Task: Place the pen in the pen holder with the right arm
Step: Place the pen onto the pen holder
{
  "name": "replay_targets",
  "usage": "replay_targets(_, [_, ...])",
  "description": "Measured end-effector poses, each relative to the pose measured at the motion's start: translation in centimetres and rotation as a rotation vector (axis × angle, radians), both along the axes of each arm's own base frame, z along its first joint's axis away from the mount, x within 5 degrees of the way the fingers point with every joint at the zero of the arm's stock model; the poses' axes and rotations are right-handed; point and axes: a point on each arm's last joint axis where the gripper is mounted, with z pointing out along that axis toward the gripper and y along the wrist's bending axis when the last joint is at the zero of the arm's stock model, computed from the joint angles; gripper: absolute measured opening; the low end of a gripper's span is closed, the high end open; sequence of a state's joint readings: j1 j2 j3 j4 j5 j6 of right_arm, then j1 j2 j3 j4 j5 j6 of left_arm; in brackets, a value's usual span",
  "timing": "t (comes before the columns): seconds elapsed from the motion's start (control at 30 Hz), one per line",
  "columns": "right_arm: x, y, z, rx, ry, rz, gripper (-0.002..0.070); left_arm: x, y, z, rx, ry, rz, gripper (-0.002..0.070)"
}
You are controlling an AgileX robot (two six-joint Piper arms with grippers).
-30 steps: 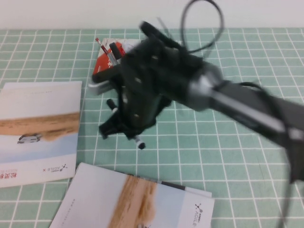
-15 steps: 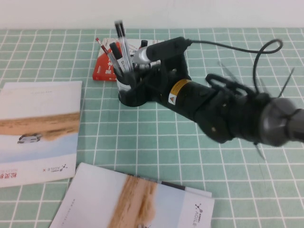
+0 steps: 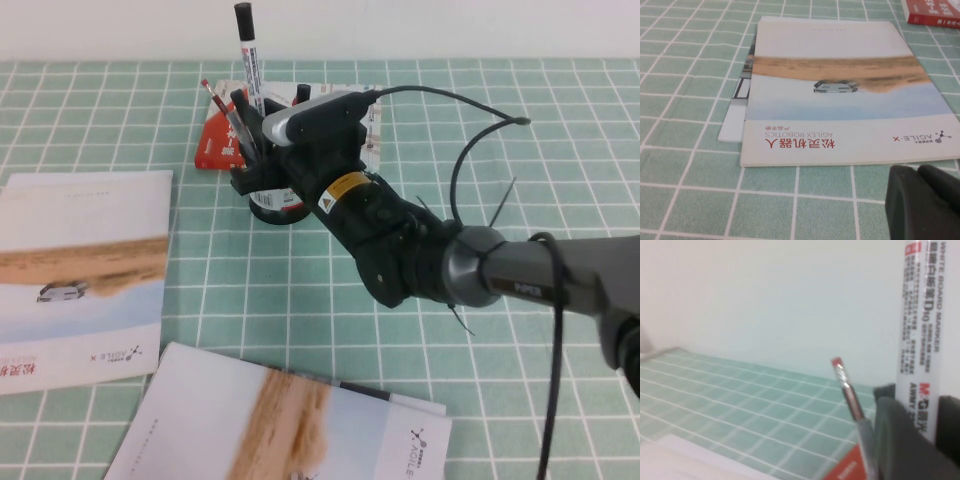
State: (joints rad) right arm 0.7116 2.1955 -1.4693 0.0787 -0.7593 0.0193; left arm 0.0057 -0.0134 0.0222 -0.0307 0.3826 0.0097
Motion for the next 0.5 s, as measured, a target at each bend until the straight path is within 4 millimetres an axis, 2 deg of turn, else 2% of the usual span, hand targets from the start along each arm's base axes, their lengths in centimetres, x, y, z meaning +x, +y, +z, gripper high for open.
replay_targets(0.37, [1.0,0.0,-1.3,-0.071,0.003,-0.069,0.0116,0.0,0.0,0.0,0.000,0.000,0.000,-0.0004])
replay_targets(0.5, [1.2,-0.1,-2.5,-0.081,0.028,-0.082,0.0116,0.0,0.0,0.0,0.000,0.000,0.000,-0.0004])
